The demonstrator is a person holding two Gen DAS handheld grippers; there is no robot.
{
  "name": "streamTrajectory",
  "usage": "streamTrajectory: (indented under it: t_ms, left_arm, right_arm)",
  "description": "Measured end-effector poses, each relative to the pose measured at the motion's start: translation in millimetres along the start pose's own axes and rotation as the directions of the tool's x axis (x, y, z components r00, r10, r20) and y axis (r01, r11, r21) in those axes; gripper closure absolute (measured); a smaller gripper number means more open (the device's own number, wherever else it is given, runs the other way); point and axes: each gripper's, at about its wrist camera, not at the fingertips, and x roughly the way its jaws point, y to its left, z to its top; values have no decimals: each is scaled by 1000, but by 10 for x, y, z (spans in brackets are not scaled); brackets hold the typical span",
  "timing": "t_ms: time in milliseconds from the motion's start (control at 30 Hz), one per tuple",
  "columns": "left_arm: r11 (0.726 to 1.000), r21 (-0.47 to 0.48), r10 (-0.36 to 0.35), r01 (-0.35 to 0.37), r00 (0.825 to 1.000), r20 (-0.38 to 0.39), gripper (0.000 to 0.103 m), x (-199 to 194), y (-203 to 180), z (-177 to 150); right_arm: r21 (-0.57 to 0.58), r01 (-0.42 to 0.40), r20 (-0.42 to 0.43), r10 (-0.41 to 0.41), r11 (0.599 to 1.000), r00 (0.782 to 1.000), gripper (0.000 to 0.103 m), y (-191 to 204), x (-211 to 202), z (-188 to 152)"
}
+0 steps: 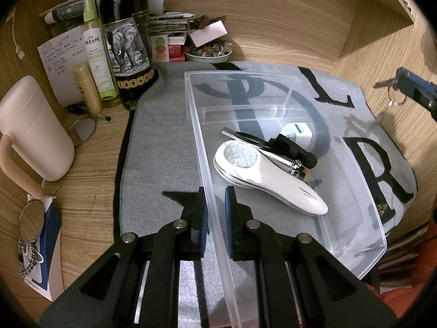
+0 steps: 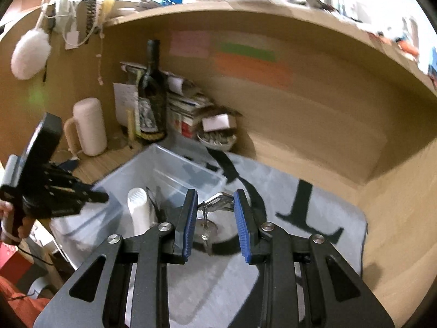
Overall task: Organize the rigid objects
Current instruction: 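Carry the keys into the clear box and open the right tool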
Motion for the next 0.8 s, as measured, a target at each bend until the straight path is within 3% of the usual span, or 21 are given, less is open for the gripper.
streamTrajectory:
  t_ms: [300, 800]
  left_arm:
    - [1000, -12, -8, 8, 1000, -4, 93, 9, 21, -7]
    - [1000, -19, -19, 19, 1000, -5, 93, 4, 50, -10]
  right_arm:
    - [-36, -92, 26, 93, 995, 995, 78, 259, 173, 192]
    - [-48, -169, -134, 162, 984, 978, 78, 498, 847, 122]
